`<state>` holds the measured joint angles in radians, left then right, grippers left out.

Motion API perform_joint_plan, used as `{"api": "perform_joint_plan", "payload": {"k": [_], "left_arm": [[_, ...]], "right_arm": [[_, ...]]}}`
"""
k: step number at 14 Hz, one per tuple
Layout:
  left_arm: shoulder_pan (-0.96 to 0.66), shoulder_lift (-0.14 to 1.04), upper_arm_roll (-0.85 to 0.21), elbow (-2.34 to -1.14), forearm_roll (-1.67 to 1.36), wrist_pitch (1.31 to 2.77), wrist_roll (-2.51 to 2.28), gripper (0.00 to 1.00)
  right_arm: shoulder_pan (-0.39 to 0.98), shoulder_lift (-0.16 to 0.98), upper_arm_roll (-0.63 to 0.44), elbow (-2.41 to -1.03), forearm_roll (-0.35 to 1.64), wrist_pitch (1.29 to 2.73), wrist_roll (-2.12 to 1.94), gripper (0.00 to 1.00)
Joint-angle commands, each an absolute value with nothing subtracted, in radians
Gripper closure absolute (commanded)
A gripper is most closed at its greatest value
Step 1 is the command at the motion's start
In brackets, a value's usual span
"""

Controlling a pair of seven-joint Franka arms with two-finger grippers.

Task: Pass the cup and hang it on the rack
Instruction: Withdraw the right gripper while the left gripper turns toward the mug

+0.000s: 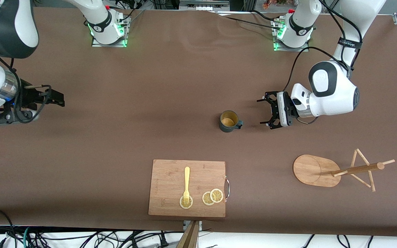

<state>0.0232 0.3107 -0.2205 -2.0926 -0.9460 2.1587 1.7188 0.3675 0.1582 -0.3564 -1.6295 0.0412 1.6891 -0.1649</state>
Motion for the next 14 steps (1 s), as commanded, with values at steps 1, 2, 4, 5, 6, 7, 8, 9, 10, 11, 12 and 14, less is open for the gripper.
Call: {"api": "perform_joint_plan", "payload": {"k": [1, 2, 4, 5, 6, 7, 8, 9, 10, 11, 12, 14], "left_arm": [[0.044, 0.356, -0.225, -2.111, -1.066, 2.172, 1.892, 0.00], [0.046, 0.370, -0.224, -2.115, -1.103, 2.172, 1.942, 0.00], [0.058, 0.405, -0.224, -2.117, -1.161, 2.171, 2.041, 0.00], [0.061, 0.425, -0.224, -2.115, -1.189, 2.171, 2.090, 0.00], [0.064, 0.442, -0.224, -2.115, -1.221, 2.171, 2.135, 0.00], [0.064, 0.458, -0.224, -2.114, -1.250, 2.171, 2.184, 0.00], [0.066, 0.478, -0.224, -2.111, -1.281, 2.171, 2.234, 0.00], [0.066, 0.498, -0.224, -2.108, -1.310, 2.171, 2.270, 0.00], [0.066, 0.521, -0.224, -2.103, -1.336, 2.169, 2.302, 0.00], [0.066, 0.544, -0.224, -2.094, -1.365, 2.169, 2.337, 0.00], [0.064, 0.564, -0.224, -2.086, -1.390, 2.169, 2.376, 0.00], [0.066, 0.604, -0.224, -2.063, -1.413, 2.168, 2.420, 0.00]], "right_arm": [[0.168, 0.016, -0.120, -1.796, -0.021, 1.769, -0.160, 0.00], [0.117, -0.010, -0.091, -1.828, -0.020, 1.769, -0.160, 0.00], [0.068, -0.028, -0.084, -1.838, -0.014, 1.776, -0.161, 0.00], [0.030, -0.029, -0.063, -1.827, -0.008, 1.788, -0.160, 0.00], [-0.013, -0.031, -0.029, -1.819, -0.003, 1.795, -0.164, 0.00], [-0.034, -0.032, -0.019, -1.816, -0.002, 1.792, -0.164, 0.00], [-0.040, -0.031, -0.018, -1.807, -0.002, 1.780, -0.164, 0.00], [-0.040, -0.031, -0.018, -1.807, -0.002, 1.769, -0.164, 0.00], [-0.038, -0.032, -0.017, -1.807, -0.002, 1.760, -0.164, 0.00], [-0.035, -0.028, -0.012, -1.806, -0.002, 1.756, -0.166, 0.00], [-0.034, -0.026, -0.011, -1.805, -0.002, 1.755, -0.166, 0.00], [-0.031, -0.023, -0.015, -1.804, -0.003, 1.753, -0.166, 0.00]]}}
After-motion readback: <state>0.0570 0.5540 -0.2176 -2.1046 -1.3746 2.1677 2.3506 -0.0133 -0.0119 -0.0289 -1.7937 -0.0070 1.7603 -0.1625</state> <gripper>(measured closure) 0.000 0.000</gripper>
